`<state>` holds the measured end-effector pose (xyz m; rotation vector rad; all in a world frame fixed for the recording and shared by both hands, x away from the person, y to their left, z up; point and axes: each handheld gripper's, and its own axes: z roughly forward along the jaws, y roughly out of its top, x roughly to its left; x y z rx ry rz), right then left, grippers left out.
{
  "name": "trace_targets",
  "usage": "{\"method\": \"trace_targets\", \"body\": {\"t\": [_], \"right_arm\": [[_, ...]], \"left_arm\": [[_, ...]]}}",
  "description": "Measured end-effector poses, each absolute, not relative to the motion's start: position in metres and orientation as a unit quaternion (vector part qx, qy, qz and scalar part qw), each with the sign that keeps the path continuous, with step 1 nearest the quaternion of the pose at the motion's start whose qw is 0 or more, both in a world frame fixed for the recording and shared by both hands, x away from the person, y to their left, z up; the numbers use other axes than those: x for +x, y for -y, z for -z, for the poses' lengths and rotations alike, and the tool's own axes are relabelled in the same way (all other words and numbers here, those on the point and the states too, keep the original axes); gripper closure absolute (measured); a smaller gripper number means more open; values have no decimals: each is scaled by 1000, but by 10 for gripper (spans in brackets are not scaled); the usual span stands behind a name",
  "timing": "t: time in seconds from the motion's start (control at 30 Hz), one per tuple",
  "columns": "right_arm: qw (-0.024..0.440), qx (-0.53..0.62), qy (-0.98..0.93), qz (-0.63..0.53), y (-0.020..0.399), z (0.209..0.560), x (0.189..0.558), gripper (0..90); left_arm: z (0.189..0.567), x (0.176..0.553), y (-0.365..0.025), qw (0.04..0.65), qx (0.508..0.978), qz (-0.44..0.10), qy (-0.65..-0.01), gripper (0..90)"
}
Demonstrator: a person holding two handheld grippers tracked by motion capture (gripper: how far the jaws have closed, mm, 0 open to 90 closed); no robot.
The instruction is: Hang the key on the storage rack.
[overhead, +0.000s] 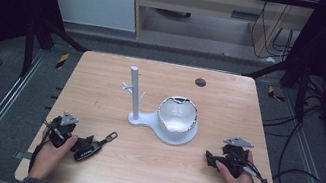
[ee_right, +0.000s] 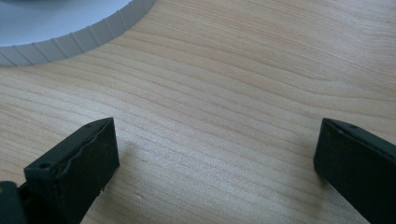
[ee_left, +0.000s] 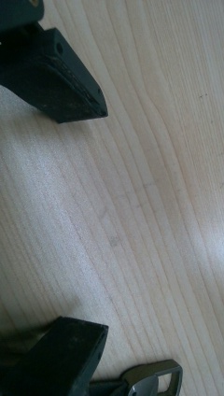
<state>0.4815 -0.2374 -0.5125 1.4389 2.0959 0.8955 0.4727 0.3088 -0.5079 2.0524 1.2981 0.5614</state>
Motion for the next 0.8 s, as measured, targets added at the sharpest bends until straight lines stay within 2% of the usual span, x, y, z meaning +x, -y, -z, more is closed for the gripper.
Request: {"method": "trace_targets", "body": {"t": [0.3, 0.43, 0.53, 0.6, 0.73, 0.8], "right_arm": [[223, 521, -758, -324, 237, 513, 481, 7], [226, 523, -756, -322, 237, 513, 481, 7], [227, 523, -756, -322, 237, 513, 481, 7], [224, 523, -757, -323, 237, 513, 480, 7], [222, 516, -761, -325, 239, 513, 479, 7], [225, 514, -762, -323, 240, 513, 478, 7]], "left_arm": [[508, 473, -309, 322, 784, -213, -486, 1], [505, 473, -311, 328, 782, -212, -485, 39], [491, 475, -315, 313, 773, -243, -495, 41], [479, 476, -317, 330, 760, -252, -500, 36], [456, 477, -312, 309, 767, -259, -499, 38], [448, 472, -300, 290, 778, -264, -491, 75]]}}
